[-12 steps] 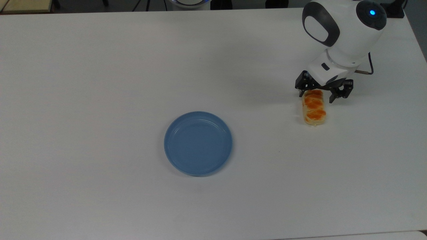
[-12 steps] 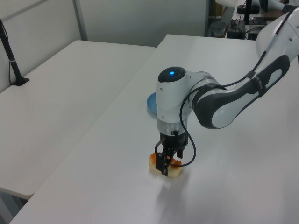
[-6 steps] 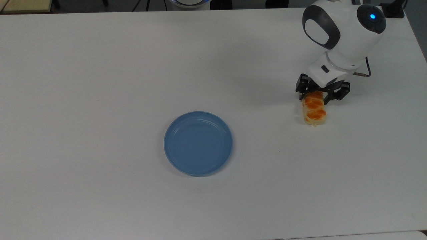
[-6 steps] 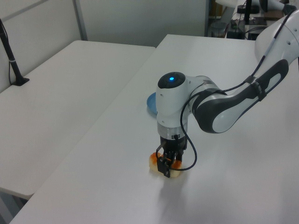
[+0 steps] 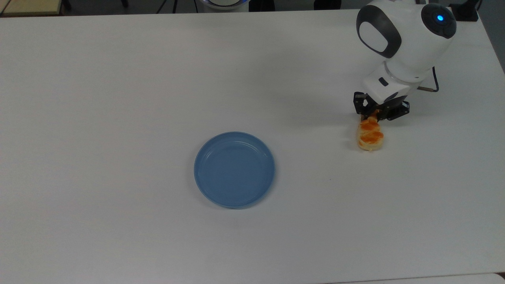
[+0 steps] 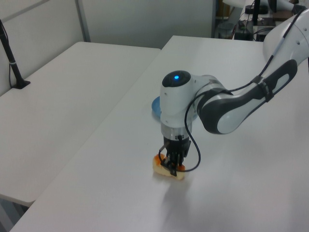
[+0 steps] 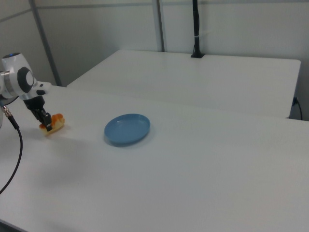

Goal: Put the bread on a plate

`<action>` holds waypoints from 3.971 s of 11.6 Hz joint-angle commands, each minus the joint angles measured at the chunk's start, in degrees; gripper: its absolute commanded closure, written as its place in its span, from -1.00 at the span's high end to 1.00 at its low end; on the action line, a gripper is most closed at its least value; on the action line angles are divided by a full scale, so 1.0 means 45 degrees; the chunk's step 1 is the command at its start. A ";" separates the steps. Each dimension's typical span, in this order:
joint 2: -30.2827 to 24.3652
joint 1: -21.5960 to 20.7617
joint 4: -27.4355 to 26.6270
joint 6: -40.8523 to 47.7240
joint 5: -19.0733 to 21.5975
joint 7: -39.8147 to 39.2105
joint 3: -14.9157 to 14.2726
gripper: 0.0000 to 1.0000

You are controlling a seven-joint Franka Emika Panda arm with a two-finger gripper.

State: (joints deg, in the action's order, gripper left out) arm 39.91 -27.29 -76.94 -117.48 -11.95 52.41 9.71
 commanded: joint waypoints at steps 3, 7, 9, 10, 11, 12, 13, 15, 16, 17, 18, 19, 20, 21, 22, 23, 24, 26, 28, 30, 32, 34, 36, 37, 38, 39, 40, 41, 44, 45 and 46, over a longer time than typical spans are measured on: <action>-0.1716 0.2154 0.0007 0.0852 -0.0138 -0.0823 -0.0010 -0.54; -0.2694 0.3952 -0.0051 0.1221 -0.0061 -0.3100 0.0010 -0.54; -0.2794 0.4734 -0.0071 0.1827 -0.0118 -0.5481 -0.0009 -0.54; -0.2774 0.5085 -0.0071 0.2023 -0.0099 -0.7427 -0.0029 -0.54; -0.2677 0.5321 -0.0071 0.2025 -0.0177 -0.8530 -0.0106 -0.54; -0.2599 0.5536 -0.0071 0.1947 -0.0197 -0.9295 -0.0146 -0.54; -0.2502 0.5712 -0.0032 0.1908 -0.0216 -0.9593 -0.0146 -0.54; -0.2229 0.5733 -0.0012 0.1849 -0.0605 -0.9596 -0.0146 -0.54; -0.2150 0.5849 -0.0051 0.1849 -0.0626 -0.9615 -0.0146 -0.54; -0.1878 0.5889 -0.0032 0.1830 -0.0646 -0.9576 -0.0165 -0.54; -0.1740 0.5909 -0.0032 0.1810 -0.0646 -0.9557 -0.0166 -0.54; -0.1507 0.5909 -0.0051 0.1655 -0.0646 -0.9518 -0.0185 -0.54; -0.1311 0.5948 -0.0071 0.1402 -0.0665 -0.9479 -0.0185 -0.54; -0.1135 0.5948 -0.0071 0.1322 -0.0666 -0.9478 -0.0262 -0.54; -0.1095 0.5948 -0.0071 0.1283 -0.0704 -0.9478 -0.0263 -0.54; -0.1075 0.5929 -0.0090 0.1283 -0.0782 -0.9459 -0.0283 -0.52; -0.1036 0.5929 -0.0110 0.1283 -0.0841 -0.9459 -0.0302 -0.45; -0.0919 0.5890 -0.0207 0.1283 -0.1190 -0.9362 -0.0302 0.02; -0.0802 0.5831 -0.0286 0.0992 -0.1893 -0.8428 -0.0283 0.53; -0.0724 0.5831 -0.0286 0.0736 -0.1974 -0.8229 -0.0283 0.55; -0.0878 0.5870 -0.0286 0.0813 -0.1935 -0.8248 -0.0283 0.55; -0.2044 0.5948 -0.0286 0.1260 -0.1489 -0.8209 -0.0263 0.61; -0.3237 0.5967 -0.0247 0.3070 -0.0514 -0.8228 -0.0283 0.66; -0.3997 0.5968 -0.0266 0.3640 -0.0297 -0.8248 -0.0283 0.72; -0.4759 0.6200 -0.0305 0.4323 0.0034 -0.8248 -0.0283 0.91; -0.5501 0.6511 -0.0344 0.5103 0.0347 -0.8345 -0.0302 1.00; -0.6398 0.6708 -0.0731 0.5517 0.0369 -0.8404 -0.0341 1.00; -0.7393 0.6961 -0.1141 0.5811 0.0428 -0.8423 -0.0515 1.00; -0.9253 0.7003 -0.2196 0.6731 0.0702 -0.9589 -0.1277 1.00; -0.9800 0.6809 -0.2625 0.6635 0.0740 -1.0118 -0.1820 1.00; -1.0192 0.6092 -0.3036 0.6518 0.0857 -1.0510 -0.2754 1.00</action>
State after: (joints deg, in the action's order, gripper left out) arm 0.20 4.37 -83.20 -86.76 -9.89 9.77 3.91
